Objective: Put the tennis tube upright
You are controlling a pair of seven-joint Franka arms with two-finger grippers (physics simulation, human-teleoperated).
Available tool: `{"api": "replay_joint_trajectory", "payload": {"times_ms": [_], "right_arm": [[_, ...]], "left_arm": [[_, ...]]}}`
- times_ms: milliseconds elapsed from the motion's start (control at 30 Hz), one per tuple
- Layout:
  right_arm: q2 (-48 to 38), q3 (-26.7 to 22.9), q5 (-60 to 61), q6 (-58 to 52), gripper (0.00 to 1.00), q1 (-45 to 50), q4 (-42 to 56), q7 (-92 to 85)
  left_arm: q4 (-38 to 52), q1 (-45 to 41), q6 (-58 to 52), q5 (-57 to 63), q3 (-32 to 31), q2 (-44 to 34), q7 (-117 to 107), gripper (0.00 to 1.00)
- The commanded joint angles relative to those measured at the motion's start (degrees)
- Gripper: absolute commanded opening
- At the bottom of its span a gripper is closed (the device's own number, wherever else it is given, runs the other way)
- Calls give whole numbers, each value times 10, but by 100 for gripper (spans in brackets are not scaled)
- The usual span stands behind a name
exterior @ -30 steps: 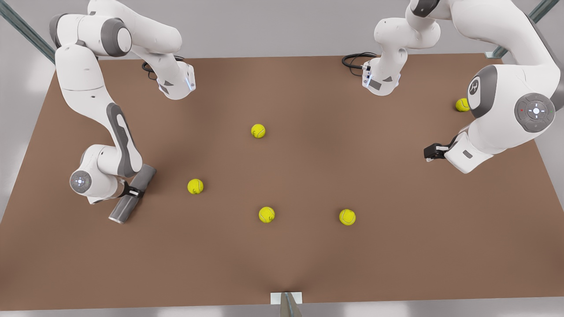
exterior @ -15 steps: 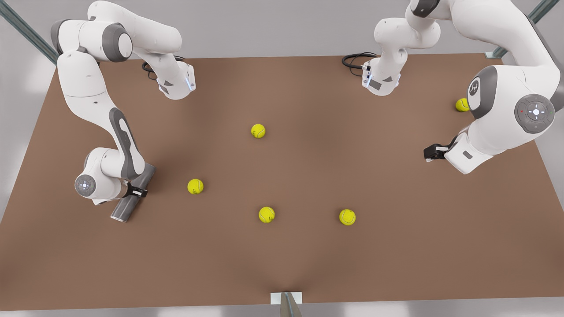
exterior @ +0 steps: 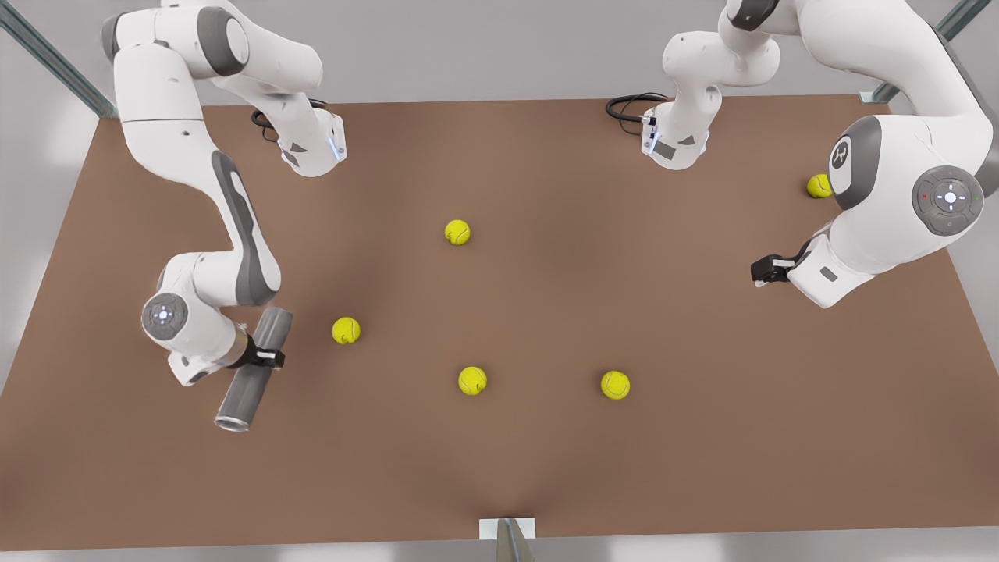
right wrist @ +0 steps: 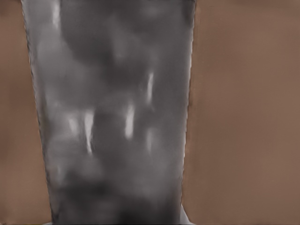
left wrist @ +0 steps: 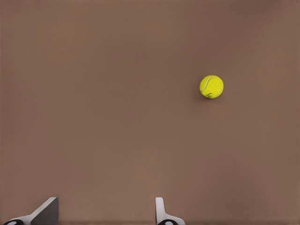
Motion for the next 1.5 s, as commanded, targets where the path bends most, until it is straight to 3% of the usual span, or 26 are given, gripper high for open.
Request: {"api": "replay_joint_trajectory", "payload": {"times_ms": [0,67,300,400,600,800,933,1133,1167,1200,1467], "right_arm": [[-2,2,-12,-36,60,31,25,-85],[3,1,-17,-70,60,101,59,-96],[26,5,-256,-128,60,325,108,-104],[99,1,-281,-156,60,406,211,-105],[172,4,-363,-137,60,464,252,-186],[244,5,-373,-9,60,489,262,-222],[320,4,-373,26,60,501,347,-217],[337,3,-367,55,60,500,344,-213],[336,4,-364,55,71,500,345,-213],[334,4,-346,56,100,499,346,-214],[295,5,-323,49,100,489,339,-222]], "left_arm": [[0,0,-1,0,0,-1,0,100],[0,0,0,0,0,-1,0,100],[0,0,0,0,0,0,0,100],[0,0,1,0,0,0,0,100],[0,0,1,-2,0,1,1,100],[0,0,1,-2,0,0,1,100],[0,0,1,0,0,1,0,100],[0,0,1,1,0,4,-1,100],[0,0,1,1,0,4,-5,100],[0,0,1,1,0,4,-14,100],[0,-3,0,-1,-3,4,-50,100]]}}
